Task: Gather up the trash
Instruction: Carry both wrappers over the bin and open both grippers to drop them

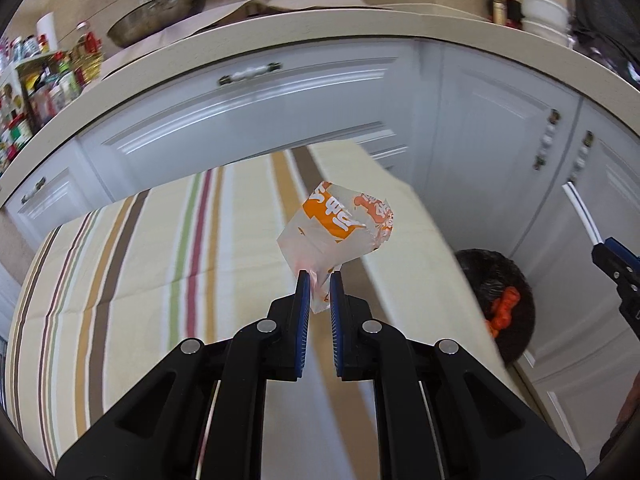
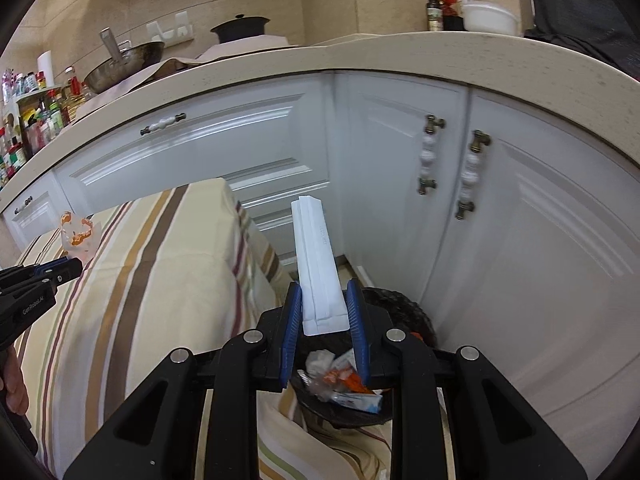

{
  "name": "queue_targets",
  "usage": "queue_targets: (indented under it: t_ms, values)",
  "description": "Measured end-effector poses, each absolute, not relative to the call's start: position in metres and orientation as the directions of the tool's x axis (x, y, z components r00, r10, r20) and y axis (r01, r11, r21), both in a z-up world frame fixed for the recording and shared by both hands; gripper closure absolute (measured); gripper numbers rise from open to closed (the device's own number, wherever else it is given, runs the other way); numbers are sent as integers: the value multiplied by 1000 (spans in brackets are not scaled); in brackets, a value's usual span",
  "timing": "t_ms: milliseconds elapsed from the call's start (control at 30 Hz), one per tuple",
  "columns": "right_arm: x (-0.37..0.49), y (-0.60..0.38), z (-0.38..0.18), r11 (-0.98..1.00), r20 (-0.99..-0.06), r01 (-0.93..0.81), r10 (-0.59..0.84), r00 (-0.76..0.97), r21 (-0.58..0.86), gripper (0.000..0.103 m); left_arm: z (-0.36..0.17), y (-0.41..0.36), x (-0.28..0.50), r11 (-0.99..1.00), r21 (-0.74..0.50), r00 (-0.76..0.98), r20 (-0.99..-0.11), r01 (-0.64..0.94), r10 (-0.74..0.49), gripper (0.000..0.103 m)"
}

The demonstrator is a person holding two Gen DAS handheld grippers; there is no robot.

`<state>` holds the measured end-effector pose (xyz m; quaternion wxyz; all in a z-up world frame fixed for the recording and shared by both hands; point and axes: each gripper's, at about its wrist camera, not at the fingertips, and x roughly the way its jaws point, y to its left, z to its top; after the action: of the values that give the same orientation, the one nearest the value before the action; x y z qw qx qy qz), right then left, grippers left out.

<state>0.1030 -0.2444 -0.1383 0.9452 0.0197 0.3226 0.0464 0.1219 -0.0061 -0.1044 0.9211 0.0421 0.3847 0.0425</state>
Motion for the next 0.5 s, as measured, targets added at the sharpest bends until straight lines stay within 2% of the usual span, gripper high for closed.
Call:
queue_targets:
  t_ms: [500]
  values:
    - [86, -284, -145, 998, -604, 18, 21, 797, 58, 78, -115, -117, 131, 985, 99, 703, -710, 142, -30, 93]
